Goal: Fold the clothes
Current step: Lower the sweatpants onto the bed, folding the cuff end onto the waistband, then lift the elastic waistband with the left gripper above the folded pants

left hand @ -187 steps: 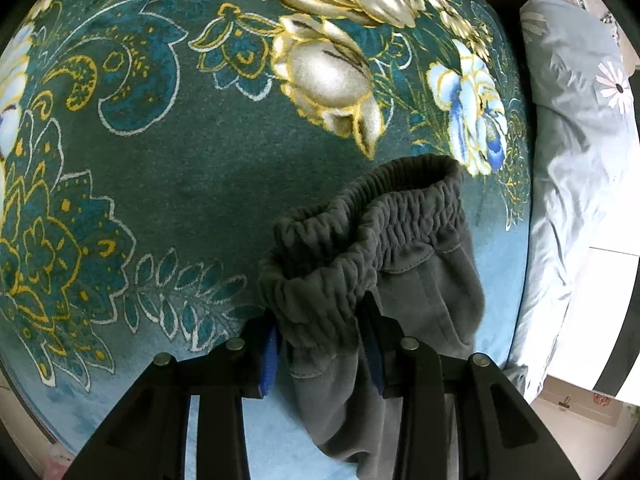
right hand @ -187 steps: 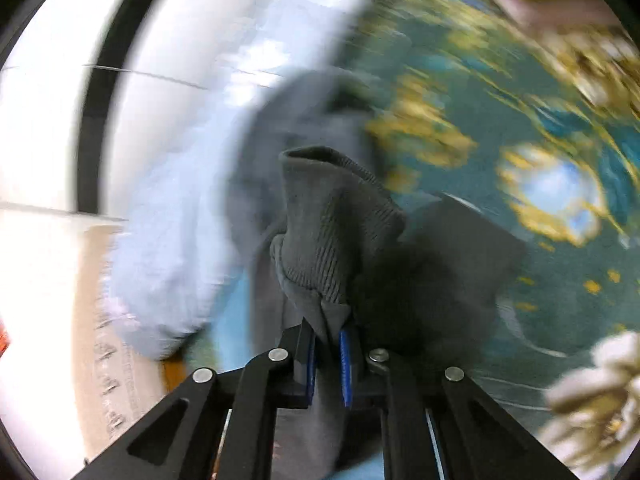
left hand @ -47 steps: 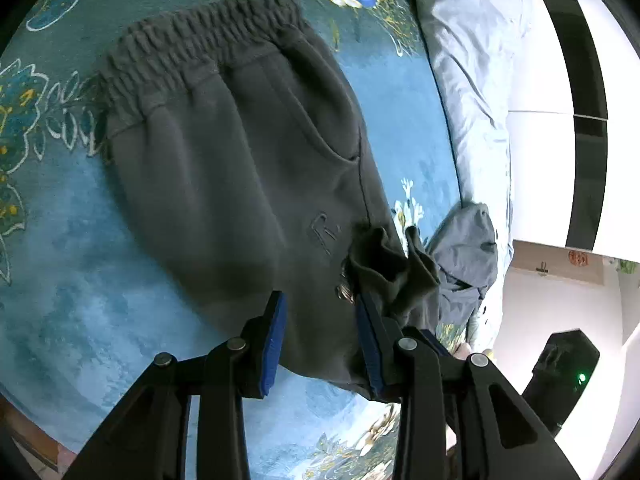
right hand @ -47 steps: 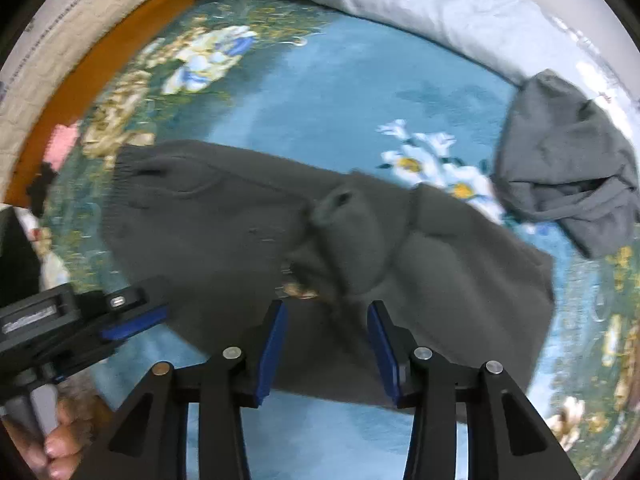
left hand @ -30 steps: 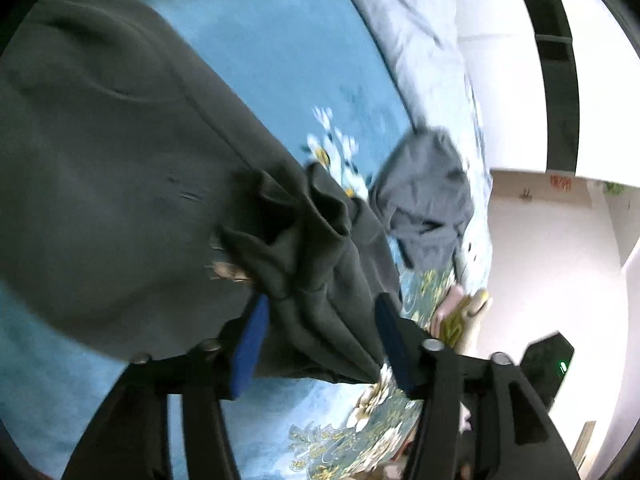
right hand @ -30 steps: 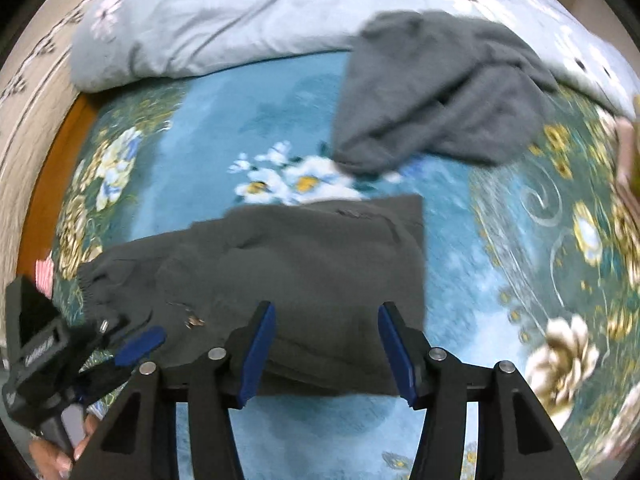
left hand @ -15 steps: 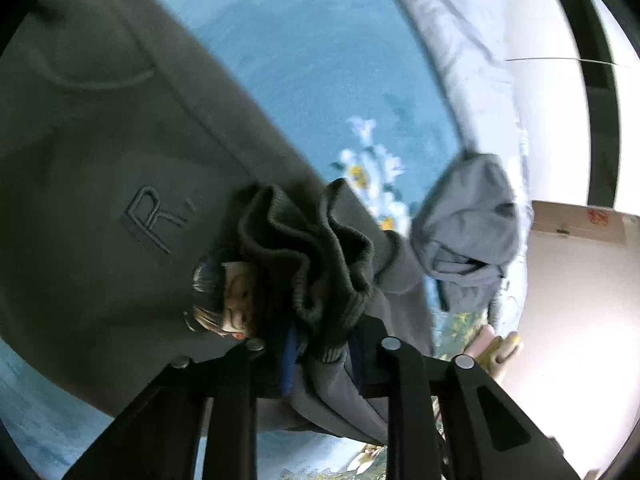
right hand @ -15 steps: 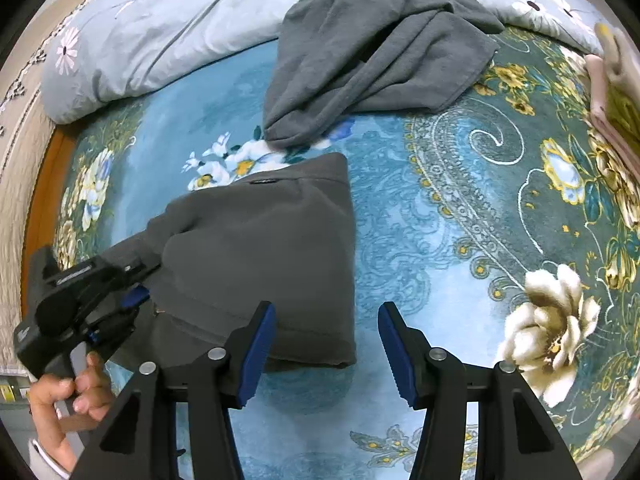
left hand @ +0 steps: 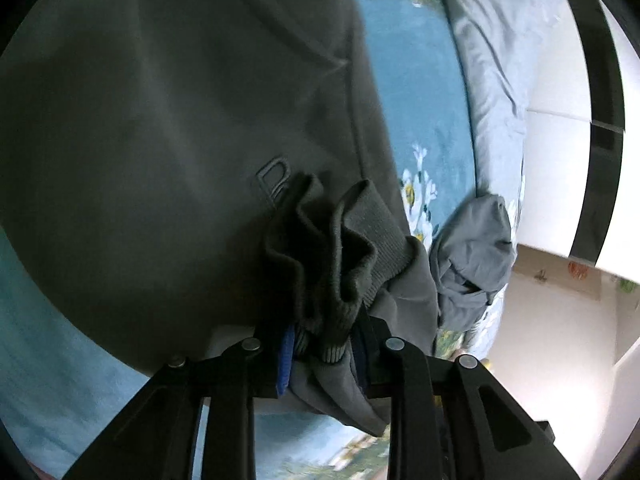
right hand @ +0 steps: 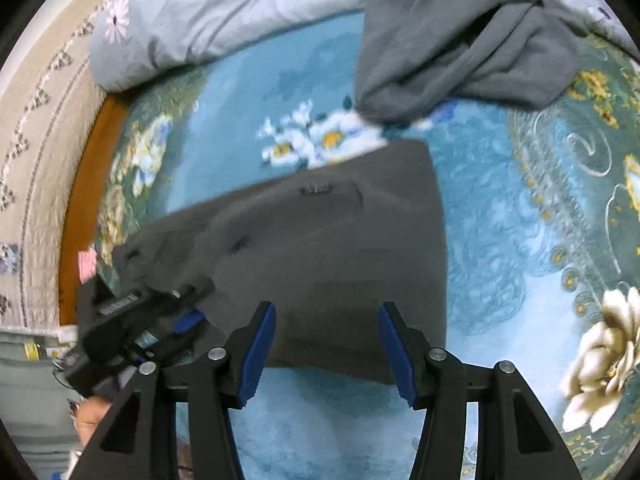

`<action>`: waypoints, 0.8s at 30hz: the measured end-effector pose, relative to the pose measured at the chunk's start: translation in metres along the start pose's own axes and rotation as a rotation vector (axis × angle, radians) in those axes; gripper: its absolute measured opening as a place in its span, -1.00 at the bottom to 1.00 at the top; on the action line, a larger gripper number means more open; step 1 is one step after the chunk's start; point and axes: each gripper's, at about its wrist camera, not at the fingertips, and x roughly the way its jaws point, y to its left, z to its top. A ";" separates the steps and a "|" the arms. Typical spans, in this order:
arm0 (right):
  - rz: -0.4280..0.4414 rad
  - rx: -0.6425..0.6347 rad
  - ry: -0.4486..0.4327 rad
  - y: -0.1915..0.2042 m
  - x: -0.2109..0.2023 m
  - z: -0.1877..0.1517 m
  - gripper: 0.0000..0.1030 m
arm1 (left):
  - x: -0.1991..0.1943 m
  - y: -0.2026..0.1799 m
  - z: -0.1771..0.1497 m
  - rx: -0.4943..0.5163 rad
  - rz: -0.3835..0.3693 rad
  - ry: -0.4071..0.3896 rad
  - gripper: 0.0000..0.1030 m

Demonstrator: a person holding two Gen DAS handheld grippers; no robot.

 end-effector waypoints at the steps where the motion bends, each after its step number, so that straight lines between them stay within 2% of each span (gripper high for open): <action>1: -0.027 0.002 0.019 -0.002 0.007 -0.003 0.09 | -0.001 -0.002 0.000 0.027 0.016 -0.003 -0.43; 4: -0.063 0.042 0.067 -0.014 0.026 -0.012 0.09 | 0.002 0.004 0.001 0.040 0.028 0.003 -0.42; 12: -0.095 0.077 0.093 -0.021 0.051 -0.017 0.07 | 0.007 0.018 0.005 0.031 0.031 0.005 -0.36; 16: -0.123 0.105 0.111 -0.019 0.060 -0.015 0.07 | 0.005 0.021 0.007 -0.011 0.020 0.035 -0.35; 21: -0.147 0.101 0.120 -0.009 0.053 -0.012 0.07 | -0.034 0.018 0.009 -0.006 -0.066 0.018 -0.35; 23: -0.143 0.098 0.123 -0.004 0.049 -0.013 0.07 | -0.066 0.021 0.014 -0.002 -0.133 -0.031 -0.31; 24: -0.142 0.095 0.124 -0.002 0.047 -0.013 0.07 | -0.082 0.024 0.018 -0.002 -0.161 -0.066 -0.20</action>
